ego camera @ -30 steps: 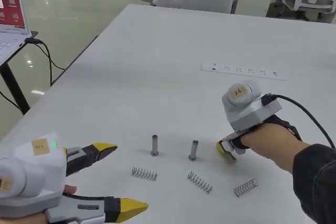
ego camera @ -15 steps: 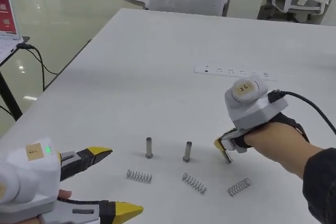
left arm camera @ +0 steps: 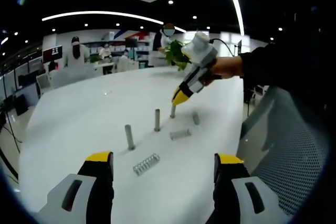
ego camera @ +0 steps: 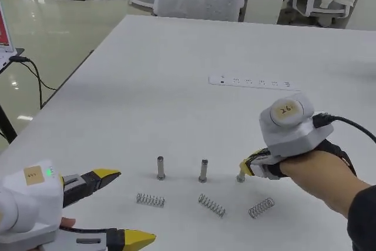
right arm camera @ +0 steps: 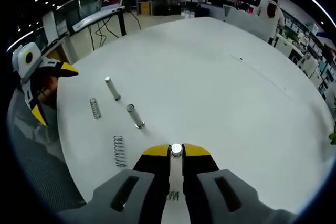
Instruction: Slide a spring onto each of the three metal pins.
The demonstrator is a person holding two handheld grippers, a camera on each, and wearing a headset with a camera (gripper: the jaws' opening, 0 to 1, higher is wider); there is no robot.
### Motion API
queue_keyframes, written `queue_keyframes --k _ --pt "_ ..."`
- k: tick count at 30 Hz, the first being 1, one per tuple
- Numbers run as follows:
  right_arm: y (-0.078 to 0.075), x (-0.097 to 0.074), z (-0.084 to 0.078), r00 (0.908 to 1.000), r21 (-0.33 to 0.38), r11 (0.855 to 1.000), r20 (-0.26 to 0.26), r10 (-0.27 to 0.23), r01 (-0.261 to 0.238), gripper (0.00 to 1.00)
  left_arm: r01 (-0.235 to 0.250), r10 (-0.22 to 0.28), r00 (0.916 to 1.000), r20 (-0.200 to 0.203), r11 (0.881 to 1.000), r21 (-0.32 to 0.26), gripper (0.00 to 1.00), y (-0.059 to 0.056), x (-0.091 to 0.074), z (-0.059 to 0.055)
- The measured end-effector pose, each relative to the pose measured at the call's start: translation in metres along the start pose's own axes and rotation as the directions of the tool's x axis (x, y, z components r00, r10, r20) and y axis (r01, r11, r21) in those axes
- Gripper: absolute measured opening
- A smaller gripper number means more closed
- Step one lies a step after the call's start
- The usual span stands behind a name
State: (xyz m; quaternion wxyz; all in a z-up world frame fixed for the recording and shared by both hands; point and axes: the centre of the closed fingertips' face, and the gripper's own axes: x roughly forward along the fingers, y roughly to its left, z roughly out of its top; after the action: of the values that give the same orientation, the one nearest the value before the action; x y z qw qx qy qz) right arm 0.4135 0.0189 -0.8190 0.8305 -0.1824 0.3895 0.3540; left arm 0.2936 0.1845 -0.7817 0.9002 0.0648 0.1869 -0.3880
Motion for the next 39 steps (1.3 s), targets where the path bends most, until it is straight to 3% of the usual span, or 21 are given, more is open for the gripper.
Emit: queue_keyframes --k 19,39 --pt "-0.001 -0.005 -0.003 0.9999 -0.006 1.000 -0.010 -0.013 0.013 0.05 0.002 -0.002 1.0000 0.001 1.000 0.000 0.75 -0.001 -0.001 0.001" --pt "-0.001 -0.014 0.000 0.9989 -0.030 1.000 0.047 -0.001 0.002 0.22 0.002 -0.002 1.0000 0.001 1.000 0.005 0.75 -0.001 -0.001 0.001"
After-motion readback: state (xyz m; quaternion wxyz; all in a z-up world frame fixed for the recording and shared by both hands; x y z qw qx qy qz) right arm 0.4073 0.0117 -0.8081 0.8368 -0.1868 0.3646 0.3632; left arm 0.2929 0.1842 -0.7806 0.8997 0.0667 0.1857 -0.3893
